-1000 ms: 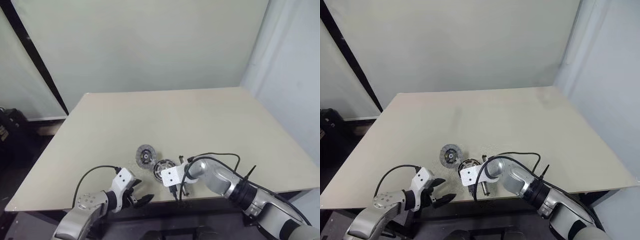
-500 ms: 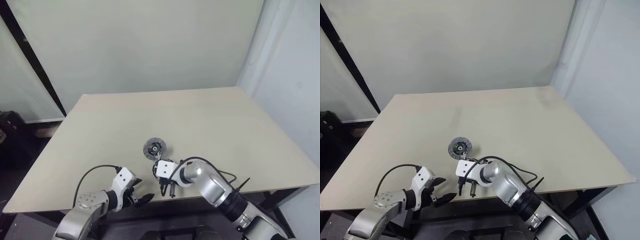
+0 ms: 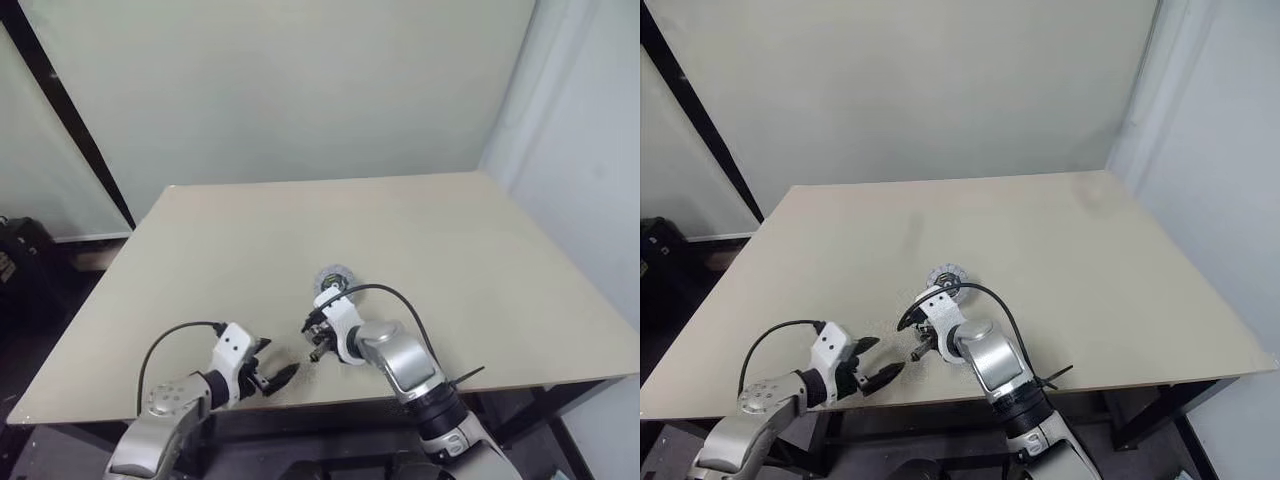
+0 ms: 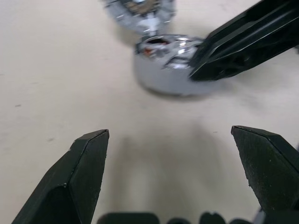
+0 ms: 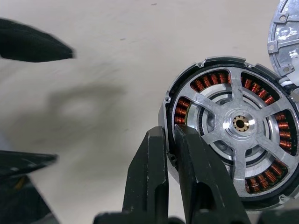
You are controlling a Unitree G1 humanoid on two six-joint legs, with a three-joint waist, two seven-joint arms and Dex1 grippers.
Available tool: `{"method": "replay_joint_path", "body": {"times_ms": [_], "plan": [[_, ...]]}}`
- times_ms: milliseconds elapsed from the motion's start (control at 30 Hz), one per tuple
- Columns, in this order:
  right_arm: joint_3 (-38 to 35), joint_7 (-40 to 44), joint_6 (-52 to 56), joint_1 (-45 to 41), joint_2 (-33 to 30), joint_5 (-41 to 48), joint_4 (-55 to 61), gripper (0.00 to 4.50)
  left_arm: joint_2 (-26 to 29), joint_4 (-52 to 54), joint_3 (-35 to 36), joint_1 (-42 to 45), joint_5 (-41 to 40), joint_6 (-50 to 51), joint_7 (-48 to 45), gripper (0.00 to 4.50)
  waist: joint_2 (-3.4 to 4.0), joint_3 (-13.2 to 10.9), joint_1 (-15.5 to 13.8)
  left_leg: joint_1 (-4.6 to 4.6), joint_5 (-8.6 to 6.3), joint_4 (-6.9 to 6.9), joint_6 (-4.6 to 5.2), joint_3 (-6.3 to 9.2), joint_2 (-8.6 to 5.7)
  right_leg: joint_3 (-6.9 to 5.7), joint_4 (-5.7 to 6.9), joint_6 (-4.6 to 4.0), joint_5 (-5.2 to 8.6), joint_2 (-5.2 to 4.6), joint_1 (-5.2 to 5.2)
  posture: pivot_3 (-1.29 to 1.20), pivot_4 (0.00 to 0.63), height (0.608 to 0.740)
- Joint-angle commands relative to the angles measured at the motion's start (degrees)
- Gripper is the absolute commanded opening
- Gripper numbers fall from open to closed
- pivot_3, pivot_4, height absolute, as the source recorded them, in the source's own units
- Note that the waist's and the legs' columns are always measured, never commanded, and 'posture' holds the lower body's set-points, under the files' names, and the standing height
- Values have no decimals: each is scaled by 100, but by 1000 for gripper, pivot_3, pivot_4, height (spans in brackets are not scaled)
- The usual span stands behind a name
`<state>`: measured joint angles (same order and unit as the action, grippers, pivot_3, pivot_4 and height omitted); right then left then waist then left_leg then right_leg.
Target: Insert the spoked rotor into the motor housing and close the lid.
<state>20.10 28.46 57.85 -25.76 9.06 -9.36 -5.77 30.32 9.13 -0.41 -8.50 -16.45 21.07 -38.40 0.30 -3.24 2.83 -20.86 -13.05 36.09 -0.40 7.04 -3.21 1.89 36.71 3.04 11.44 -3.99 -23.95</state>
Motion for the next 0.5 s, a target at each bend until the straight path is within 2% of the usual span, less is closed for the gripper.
{"method": "replay_joint_path", "body": {"times_ms": [33, 233, 267, 333, 500], "plan": [[-61, -295, -31, 3, 345, 261, 158, 15, -3, 35, 191, 107, 27, -184, 55, 4500, 0, 0, 1, -1, 0, 0, 0, -1, 0, 1, -1, 0, 0, 0, 0, 0, 0, 740], [480, -166, -171, -54, -26, 435, 270, 15, -33, 52, 196, 121, 26, -199, 99, 4500, -1, 0, 6, -3, 0, -1, -1, -2, 4, 0, -1, 0, 0, 2, -7, 0, 0, 740], [499, -171, -181, -50, -44, 455, 295, 542, -32, 51, 198, 119, 27, -202, 97, 4500, -1, 0, 8, -4, -1, -2, -1, -2, 4, 0, -1, 0, 0, 2, -9, 0, 0, 740], [530, -166, -198, -58, -81, 507, 333, 933, -32, 63, 199, 109, 25, -202, 96, 4500, -1, 0, 8, -9, -1, -3, -1, -3, 6, 0, 0, 0, 0, 3, -15, 0, 0, 740], [628, -148, -255, -112, -176, 646, 437, 2622, -31, 90, 175, 114, 24, -180, 94, 4500, -1, 0, 3, -11, -1, -3, -1, -4, 7, -2, 0, 0, 0, 4, -18, 0, 0, 740]]}}
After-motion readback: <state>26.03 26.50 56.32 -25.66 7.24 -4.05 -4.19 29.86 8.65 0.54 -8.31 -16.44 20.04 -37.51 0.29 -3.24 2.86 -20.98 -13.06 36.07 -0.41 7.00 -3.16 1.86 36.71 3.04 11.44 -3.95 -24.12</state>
